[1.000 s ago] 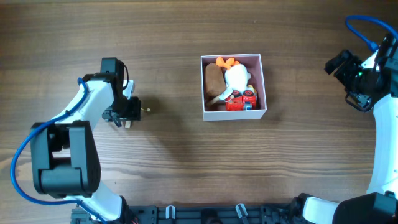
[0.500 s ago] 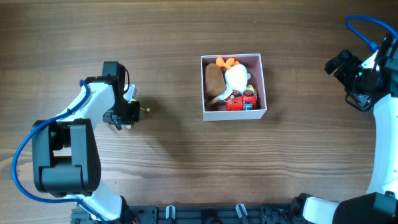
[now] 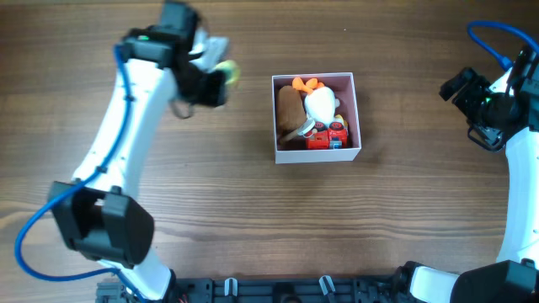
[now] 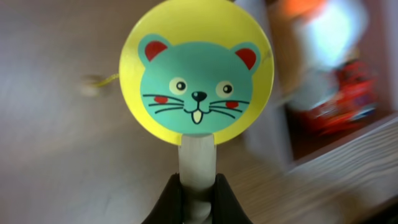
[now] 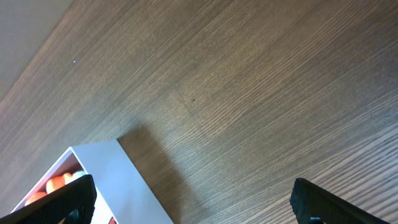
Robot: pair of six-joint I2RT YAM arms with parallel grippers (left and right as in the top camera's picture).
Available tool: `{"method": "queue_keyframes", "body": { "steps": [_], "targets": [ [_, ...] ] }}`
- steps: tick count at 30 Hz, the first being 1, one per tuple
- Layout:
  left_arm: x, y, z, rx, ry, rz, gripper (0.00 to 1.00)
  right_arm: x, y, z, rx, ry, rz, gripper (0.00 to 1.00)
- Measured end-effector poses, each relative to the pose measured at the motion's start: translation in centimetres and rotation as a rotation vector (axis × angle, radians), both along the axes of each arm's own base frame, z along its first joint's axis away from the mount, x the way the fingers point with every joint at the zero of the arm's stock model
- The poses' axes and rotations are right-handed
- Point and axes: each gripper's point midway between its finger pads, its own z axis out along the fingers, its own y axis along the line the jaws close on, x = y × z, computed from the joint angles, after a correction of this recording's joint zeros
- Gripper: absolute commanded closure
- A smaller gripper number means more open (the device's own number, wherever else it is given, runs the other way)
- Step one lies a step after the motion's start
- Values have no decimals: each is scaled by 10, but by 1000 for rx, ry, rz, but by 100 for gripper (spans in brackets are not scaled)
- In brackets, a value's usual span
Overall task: Pack container
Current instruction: 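Carry the cat-face rattle to the box and release it inside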
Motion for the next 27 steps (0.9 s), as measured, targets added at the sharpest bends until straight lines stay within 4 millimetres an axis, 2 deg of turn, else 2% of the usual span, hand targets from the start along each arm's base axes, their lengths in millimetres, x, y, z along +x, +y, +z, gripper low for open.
{"method": "queue_keyframes", "body": {
  "steps": [1,3,4,5,7,9,11,12,13,14,18,20,22,23,27],
  "targets": [
    [2,-39,11,-41,-69,-91,96,0,0,0,0,0,0,0],
    [0,-83,17,-55,-153,-217,96,0,0,0,0,0,0,0],
    [-7,-113,17,-54,-196,-302,96,0,0,0,0,0,0,0],
    [-14,-135,14,-53,-214,-361,96,0,0,0,-1,0,0,0],
    [-24,-168,4,-40,-244,-444,96,0,0,0,0,1,0,0],
    [-32,-202,-22,-23,-247,-521,96,0,0,0,0,0,0,0],
    [-39,-218,-53,10,-209,-565,92,0,0,0,0,0,0,0],
    [-41,-222,-68,24,-190,-580,84,0,0,0,0,0,0,0],
    [-44,-225,-83,40,-165,-589,52,0,0,0,0,0,0,0],
    [-45,-226,-95,52,-144,-592,0,0,0,0,0,0,0,0],
    [-38,-222,-94,72,-166,-581,0,0,0,0,0,0,0,0],
    [-32,-213,-89,100,-176,-539,0,0,0,0,0,0,0,0],
    [-24,-199,-77,132,-200,-485,0,0,0,0,0,0,0,0],
    [-18,-192,-64,140,-225,-452,0,0,0,0,0,0,0,0],
    [-3,-140,26,121,-356,-258,0,0,0,0,0,0,0,0]
  ]
}}
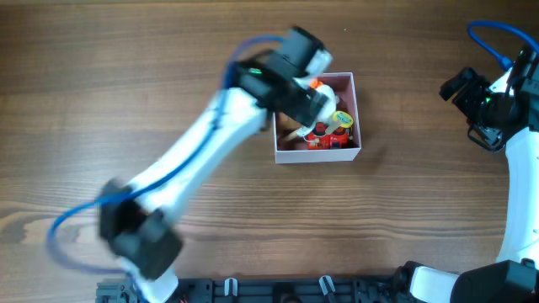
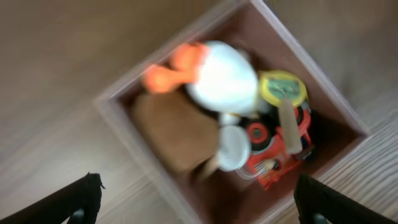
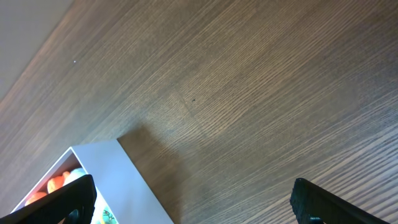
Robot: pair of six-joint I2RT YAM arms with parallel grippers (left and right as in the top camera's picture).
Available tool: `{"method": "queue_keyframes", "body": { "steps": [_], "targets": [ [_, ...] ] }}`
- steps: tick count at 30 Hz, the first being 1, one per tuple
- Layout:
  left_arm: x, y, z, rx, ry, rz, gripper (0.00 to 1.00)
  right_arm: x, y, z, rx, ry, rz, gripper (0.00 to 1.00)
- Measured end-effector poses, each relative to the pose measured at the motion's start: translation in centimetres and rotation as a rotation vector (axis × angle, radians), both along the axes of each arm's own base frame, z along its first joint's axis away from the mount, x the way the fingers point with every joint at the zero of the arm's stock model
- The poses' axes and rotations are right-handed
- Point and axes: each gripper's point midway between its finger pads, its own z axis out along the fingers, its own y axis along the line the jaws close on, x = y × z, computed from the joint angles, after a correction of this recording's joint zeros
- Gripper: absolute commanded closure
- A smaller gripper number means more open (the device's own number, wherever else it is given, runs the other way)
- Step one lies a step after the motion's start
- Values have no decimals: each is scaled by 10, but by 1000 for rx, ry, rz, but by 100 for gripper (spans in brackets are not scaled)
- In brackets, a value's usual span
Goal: Pack container
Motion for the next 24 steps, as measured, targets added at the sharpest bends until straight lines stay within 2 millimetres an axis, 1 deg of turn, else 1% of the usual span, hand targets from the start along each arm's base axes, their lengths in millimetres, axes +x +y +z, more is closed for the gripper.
{"method": "queue_keyframes", "body": {
  "steps": [1,2,3,4,5,6,7,8,10,11,15,19,24],
  "targets": [
    [1,19,25,-26,-31,54,0,0,0,0,0,0,0,0],
    [0,38,45,-42,-52,102,0,0,0,0,0,0,0,0],
    [-4,66,63,-52,-56,171,0,0,0,0,0,0,0,0],
    [-6,86,72,-54,-54,221,0,0,0,0,0,0,0,0],
    [-9,107,77,-49,-41,278,0,0,0,0,0,0,0,0],
    [-12,130,76,-35,-11,344,0,0,0,0,0,0,0,0],
    [-13,152,69,-16,29,413,0,0,0,0,0,0,0,0],
    [-13,164,62,-2,59,452,0,0,0,0,0,0,0,0],
    [-13,174,48,1,122,490,0,0,0,0,0,0,0,0],
    [-11,175,37,-8,162,493,0,0,0,0,0,0,0,0],
    [-11,165,18,-17,234,468,0,0,0,0,0,0,0,0],
    [-9,166,13,-6,243,471,0,0,0,0,0,0,0,0],
    [-9,166,12,-5,244,471,0,0,0,0,0,0,0,0]
  ]
}}
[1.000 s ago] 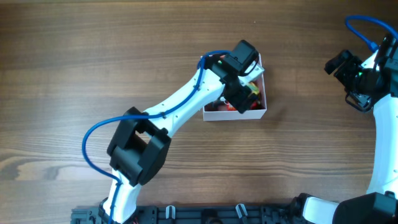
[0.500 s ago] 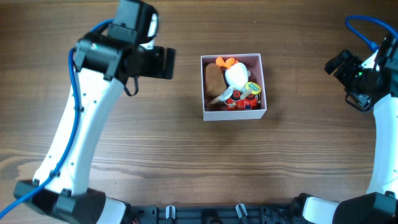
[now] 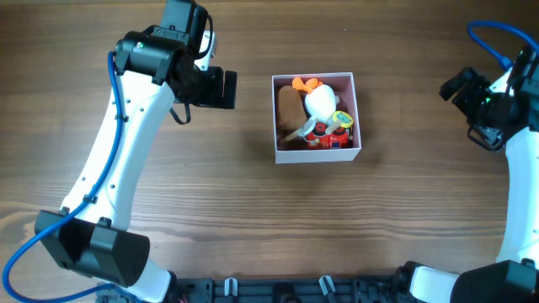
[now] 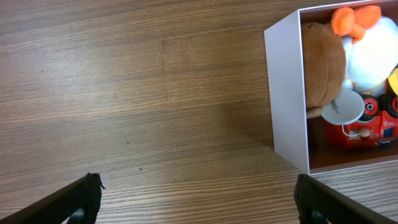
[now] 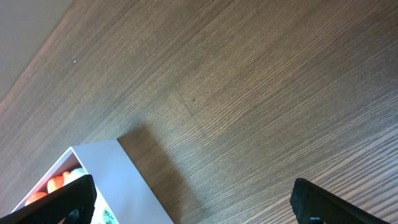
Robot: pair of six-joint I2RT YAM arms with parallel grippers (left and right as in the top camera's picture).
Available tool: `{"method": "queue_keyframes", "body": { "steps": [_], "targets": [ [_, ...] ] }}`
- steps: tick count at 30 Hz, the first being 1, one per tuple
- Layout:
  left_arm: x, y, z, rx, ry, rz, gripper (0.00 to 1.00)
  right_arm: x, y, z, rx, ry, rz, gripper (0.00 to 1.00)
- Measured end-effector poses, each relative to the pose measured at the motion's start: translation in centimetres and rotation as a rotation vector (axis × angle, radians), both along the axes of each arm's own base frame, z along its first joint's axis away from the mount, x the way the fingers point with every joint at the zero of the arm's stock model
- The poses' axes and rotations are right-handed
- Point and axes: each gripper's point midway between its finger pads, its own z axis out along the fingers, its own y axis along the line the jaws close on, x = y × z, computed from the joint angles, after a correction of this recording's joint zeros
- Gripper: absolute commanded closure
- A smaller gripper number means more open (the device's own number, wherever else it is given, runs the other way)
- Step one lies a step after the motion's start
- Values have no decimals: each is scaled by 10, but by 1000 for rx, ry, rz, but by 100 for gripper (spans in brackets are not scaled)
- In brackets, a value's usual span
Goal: Pack container
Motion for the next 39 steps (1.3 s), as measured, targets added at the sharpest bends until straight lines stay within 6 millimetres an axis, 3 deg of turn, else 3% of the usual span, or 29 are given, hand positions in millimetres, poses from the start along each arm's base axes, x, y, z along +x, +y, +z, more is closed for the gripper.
{"method": "queue_keyframes", "body": {
  "steps": [14,17,20,21,25,28,30,32,39],
  "targets": [
    [2,0,1,1,-9,1,0,0,0,0,0,0,1,0],
    [2,0,1,1,-9,1,0,-2,2,7,-7,-21,2,0],
    [2,0,1,1,-9,1,0,-12,16,47,-44,-133,33,0],
    [2,0,1,1,-9,1,0,-24,38,82,-70,-238,83,0],
    [3,0,1,3,-12,2,0,-47,53,107,-160,-297,109,0],
    [3,0,0,3,-12,2,0,-56,54,151,-283,-479,120,0],
    [3,0,0,4,-11,2,0,-64,56,169,-373,-578,164,0],
    [3,0,0,4,-11,2,0,-73,60,165,-447,-607,233,0],
    [3,0,0,3,-11,2,0,-96,77,88,-588,-588,458,0]
  ]
}}
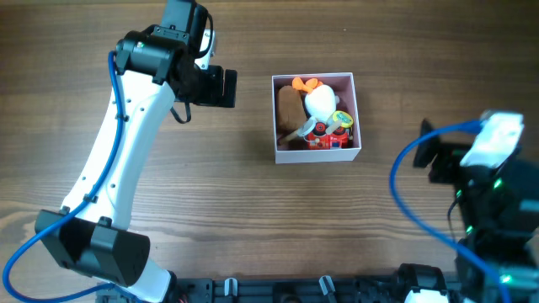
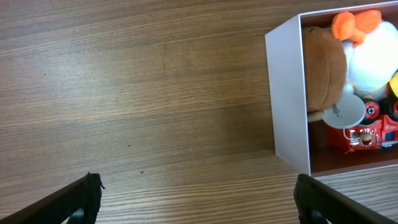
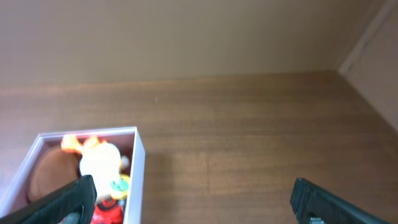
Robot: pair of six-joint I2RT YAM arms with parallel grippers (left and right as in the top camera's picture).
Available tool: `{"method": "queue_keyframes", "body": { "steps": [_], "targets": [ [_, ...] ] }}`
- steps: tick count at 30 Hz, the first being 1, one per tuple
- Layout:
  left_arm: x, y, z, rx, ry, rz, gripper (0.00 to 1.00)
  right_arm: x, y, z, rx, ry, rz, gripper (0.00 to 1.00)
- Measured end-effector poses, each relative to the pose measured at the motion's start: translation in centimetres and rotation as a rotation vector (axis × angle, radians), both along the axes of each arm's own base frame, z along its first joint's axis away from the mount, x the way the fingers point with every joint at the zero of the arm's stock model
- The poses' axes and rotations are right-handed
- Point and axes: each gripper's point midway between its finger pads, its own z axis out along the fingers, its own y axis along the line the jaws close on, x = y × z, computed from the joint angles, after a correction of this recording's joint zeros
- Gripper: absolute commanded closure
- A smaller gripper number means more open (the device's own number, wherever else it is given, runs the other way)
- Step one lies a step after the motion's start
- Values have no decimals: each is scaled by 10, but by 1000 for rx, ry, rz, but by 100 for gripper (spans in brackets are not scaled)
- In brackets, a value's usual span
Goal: Pack container
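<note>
The white box (image 1: 317, 154) sits mid-table holding a brown plush (image 1: 289, 105), a white plush with orange parts (image 1: 318, 103), a red toy (image 1: 327, 139) and a yellow cat-face disc (image 1: 340, 119). My left gripper (image 1: 223, 87) hovers left of the box, open and empty; the left wrist view shows its gripper (image 2: 199, 202) over bare wood with the box wall (image 2: 287, 93) to the right. My right gripper (image 1: 431, 160) is right of and nearer than the box, open and empty. The right wrist view shows its gripper (image 3: 193, 202) and the box (image 3: 138, 174) at lower left.
The wooden table (image 1: 253, 219) surrounds the box. A wall and a table edge (image 3: 357, 43) show at the far side in the right wrist view. A blue cable (image 1: 404, 194) loops beside the right arm.
The right arm has moved from the table's upper right edge to the lower right, and its camera now looks at the box. The left arm and the box contents are unchanged.
First my left gripper was shut on the yellow cat-face disc's stem, left of the box. Then it was open over the box with the disc lying inside. After that it stood open left of the box, where it remains; the right arm has since shifted.
</note>
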Motion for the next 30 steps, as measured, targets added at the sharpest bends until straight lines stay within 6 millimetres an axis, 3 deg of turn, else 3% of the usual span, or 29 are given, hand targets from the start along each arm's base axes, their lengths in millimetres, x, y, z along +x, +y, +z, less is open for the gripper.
{"method": "queue_keyframes", "body": {
  "steps": [5,10,24,30],
  "targets": [
    [0,0,0,0,0,0,0,-17,9,-48,-43,-41,57,0],
    [0,0,0,0,0,0,0,-25,17,-79,-45,-58,96,0],
    [0,0,0,0,0,0,0,-35,29,-112,-31,-100,158,0],
    [0,0,0,0,0,0,0,-34,37,-137,-8,-64,201,0]
  ]
}}
